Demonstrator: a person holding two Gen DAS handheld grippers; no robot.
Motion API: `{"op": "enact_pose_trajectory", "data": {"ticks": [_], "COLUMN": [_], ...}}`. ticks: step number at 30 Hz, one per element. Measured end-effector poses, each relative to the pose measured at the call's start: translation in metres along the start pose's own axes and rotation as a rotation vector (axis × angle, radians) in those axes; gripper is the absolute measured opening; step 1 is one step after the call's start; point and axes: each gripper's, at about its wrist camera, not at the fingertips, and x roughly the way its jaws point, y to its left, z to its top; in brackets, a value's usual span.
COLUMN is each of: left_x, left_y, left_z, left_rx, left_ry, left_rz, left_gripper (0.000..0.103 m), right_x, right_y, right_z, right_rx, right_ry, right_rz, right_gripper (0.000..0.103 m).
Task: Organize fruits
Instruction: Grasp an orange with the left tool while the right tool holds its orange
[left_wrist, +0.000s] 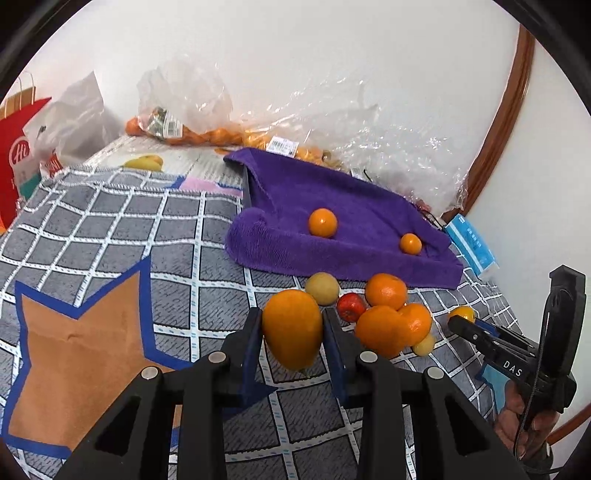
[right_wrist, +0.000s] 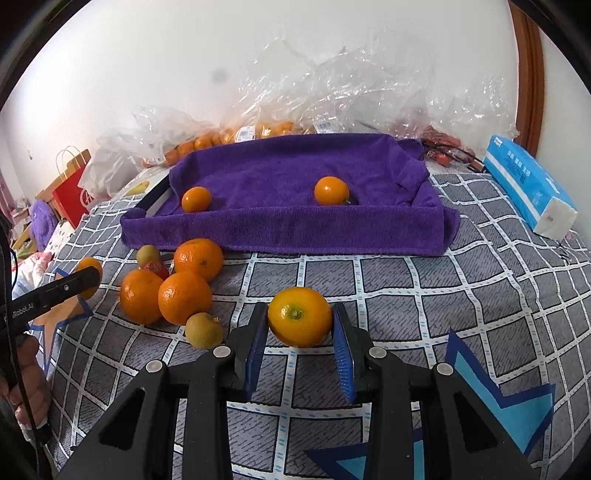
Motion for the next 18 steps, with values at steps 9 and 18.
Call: {"op": "enact_pose_trajectory", "data": {"ticks": [9,18], "left_x": [-0.009,-0.016], "left_y": [0.002,0.002], "left_z": [0.001,0.0], "left_rx": [-0.012,-0.007], "left_ry": [-0.055,-0.085], "left_rz": [0.003,-0.003], "left_gripper": [0.03,0.03], "right_x": [-0.007,-0.011], "right_y": [-0.007,-0.005], "right_z": [0.0,-0.001], "right_rx": [0.036,0.033], "right_ry": [-0.039,-0.043], "right_rz": [-0.004,-0.054], "right_gripper": [0.034,0.034]}}
